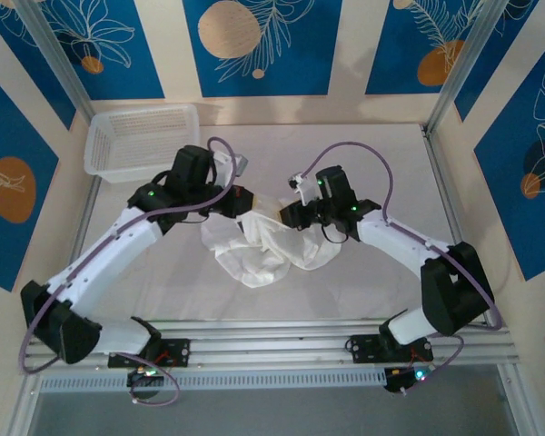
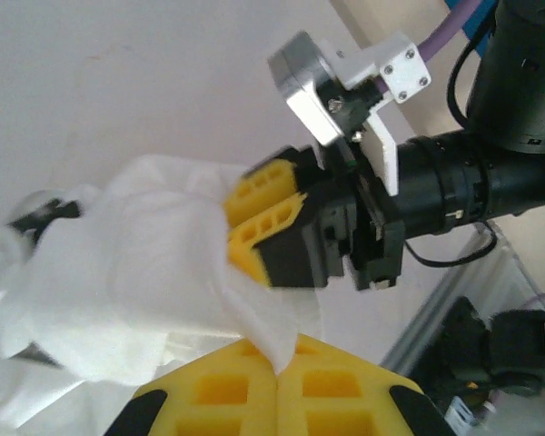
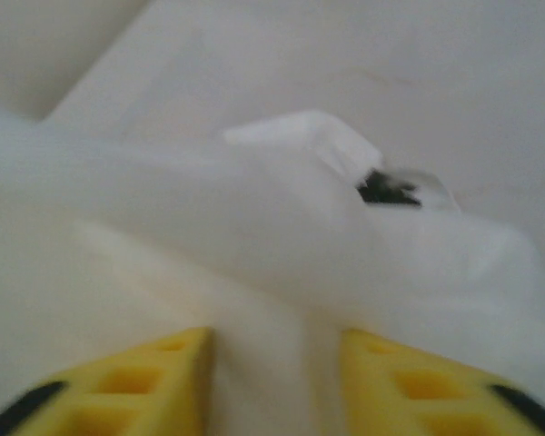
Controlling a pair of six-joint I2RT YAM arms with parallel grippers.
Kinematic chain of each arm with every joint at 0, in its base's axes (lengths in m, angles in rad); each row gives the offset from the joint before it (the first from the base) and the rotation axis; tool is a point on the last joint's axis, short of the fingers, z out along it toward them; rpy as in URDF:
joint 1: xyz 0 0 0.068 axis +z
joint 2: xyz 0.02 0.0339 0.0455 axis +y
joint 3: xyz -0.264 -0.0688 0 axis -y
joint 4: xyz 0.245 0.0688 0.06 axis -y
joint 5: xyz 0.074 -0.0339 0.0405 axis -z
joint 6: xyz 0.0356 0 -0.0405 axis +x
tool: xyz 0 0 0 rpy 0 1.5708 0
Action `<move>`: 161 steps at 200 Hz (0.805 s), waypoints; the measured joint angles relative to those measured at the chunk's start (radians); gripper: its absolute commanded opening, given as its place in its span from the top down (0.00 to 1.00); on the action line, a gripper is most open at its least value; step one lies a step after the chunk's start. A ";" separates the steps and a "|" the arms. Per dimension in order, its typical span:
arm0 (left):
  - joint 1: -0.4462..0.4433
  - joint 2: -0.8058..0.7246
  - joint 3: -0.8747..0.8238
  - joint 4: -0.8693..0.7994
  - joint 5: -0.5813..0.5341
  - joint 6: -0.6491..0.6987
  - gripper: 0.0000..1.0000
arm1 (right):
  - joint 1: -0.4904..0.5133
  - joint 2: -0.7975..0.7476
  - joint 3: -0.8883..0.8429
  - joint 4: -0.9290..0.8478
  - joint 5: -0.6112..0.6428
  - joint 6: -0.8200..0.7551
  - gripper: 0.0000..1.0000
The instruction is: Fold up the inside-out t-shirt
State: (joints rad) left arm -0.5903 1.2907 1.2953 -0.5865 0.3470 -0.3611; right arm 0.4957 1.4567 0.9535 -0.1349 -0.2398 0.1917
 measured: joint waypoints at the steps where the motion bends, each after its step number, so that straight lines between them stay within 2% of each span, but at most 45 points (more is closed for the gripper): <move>1: 0.000 -0.002 -0.002 -0.002 -0.005 0.000 0.95 | -0.001 0.000 0.000 -0.001 0.000 0.001 1.00; 37: 0.028 -0.123 -0.096 -0.088 -0.225 -0.038 0.98 | 0.004 -0.122 -0.031 0.062 -0.056 0.083 1.00; 57: 0.052 -0.164 -0.190 -0.122 -0.377 -0.103 0.98 | 0.076 -0.174 -0.032 0.149 -0.106 0.147 1.00; 69: 0.069 -0.179 -0.257 -0.137 -0.454 -0.146 0.98 | 0.136 -0.171 -0.022 0.188 -0.140 0.185 0.88; 87: 0.105 -0.187 -0.353 -0.148 -0.532 -0.208 0.94 | 0.217 -0.131 0.020 0.218 -0.192 0.232 0.59; 104: 0.142 -0.187 -0.402 -0.169 -0.590 -0.251 0.90 | 0.251 -0.090 0.084 0.217 -0.250 0.243 0.51; 114: 0.161 -0.190 -0.405 -0.183 -0.629 -0.268 0.88 | 0.241 -0.084 0.114 0.210 -0.259 0.262 0.50; 125: 0.183 -0.202 -0.404 -0.190 -0.673 -0.291 0.73 | 0.208 -0.090 0.133 0.201 -0.252 0.279 0.49; 140: 0.224 -0.222 -0.404 -0.208 -0.724 -0.309 0.60 | 0.119 -0.116 0.134 0.160 -0.189 0.328 0.49; 161: 0.264 -0.235 -0.392 -0.227 -0.760 -0.320 0.49 | -0.026 -0.137 0.131 0.041 -0.071 0.388 0.50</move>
State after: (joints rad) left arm -0.3267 1.0561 0.9035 -0.8131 -0.4126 -0.6807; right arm 0.4698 1.3201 1.0847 -0.0937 -0.3103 0.5793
